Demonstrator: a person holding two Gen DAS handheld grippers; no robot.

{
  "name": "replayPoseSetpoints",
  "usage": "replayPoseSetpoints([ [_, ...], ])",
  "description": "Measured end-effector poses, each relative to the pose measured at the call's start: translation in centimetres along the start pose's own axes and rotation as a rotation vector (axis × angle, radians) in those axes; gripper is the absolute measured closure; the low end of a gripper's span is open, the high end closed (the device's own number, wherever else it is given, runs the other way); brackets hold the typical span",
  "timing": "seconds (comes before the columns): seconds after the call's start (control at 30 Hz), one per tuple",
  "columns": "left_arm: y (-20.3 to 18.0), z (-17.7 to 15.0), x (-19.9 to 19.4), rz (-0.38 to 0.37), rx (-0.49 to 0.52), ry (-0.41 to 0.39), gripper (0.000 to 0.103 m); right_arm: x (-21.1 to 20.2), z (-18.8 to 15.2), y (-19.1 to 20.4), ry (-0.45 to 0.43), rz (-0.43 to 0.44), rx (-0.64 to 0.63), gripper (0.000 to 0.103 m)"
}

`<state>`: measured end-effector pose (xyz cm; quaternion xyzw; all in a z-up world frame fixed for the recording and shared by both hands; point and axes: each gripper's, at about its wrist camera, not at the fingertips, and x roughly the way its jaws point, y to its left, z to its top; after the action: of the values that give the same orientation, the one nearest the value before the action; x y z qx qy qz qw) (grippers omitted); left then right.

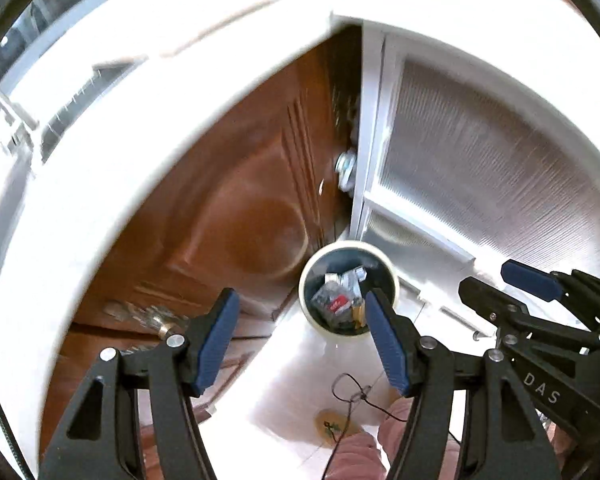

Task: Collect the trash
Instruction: 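Move both tools back up to the counter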

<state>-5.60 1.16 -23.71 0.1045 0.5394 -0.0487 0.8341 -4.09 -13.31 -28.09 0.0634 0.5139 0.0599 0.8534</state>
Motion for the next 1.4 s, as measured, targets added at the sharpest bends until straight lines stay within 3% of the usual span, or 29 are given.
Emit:
replayPoseSetpoints([
  [0.17, 0.2, 1.6, -6.5, -0.026, 0.043, -0.095, 0.039, -6.7, 1.4, 1.1, -0.079, -0.013, -0.012, 0.054],
  [0.47, 0.1, 3.7, -14.9, -0.045, 0.129, -0.234, 0.039, -16.2, 2.7, 2.2, -0.213, -0.044, 0.011, 0.054],
  [0.73, 0.3, 7.7, -21.1, -0.133, 0.139, -0.322, 0.036, -21.9, 4.5, 1.9, -0.289, -0.096, 0.047, 0.054],
  [0.9, -0.3, 11.3, -24.5, -0.176, 0.144, -0.369, 0.035, -24.2, 6.8, 1.2, -0.285, -0.134, 0.044, 0.054],
  [1.13, -2.5, 16.5, -25.6, -0.238, 0.145, -0.38, 0.034, -27.3, 11.4, -1.6, -0.331, -0.206, 0.018, 0.054],
  [1.4, -5.5, 24.8, -22.4, -0.253, 0.115, -0.344, 0.034, -26.7, 19.3, -8.3, -0.343, -0.24, -0.037, 0.054],
])
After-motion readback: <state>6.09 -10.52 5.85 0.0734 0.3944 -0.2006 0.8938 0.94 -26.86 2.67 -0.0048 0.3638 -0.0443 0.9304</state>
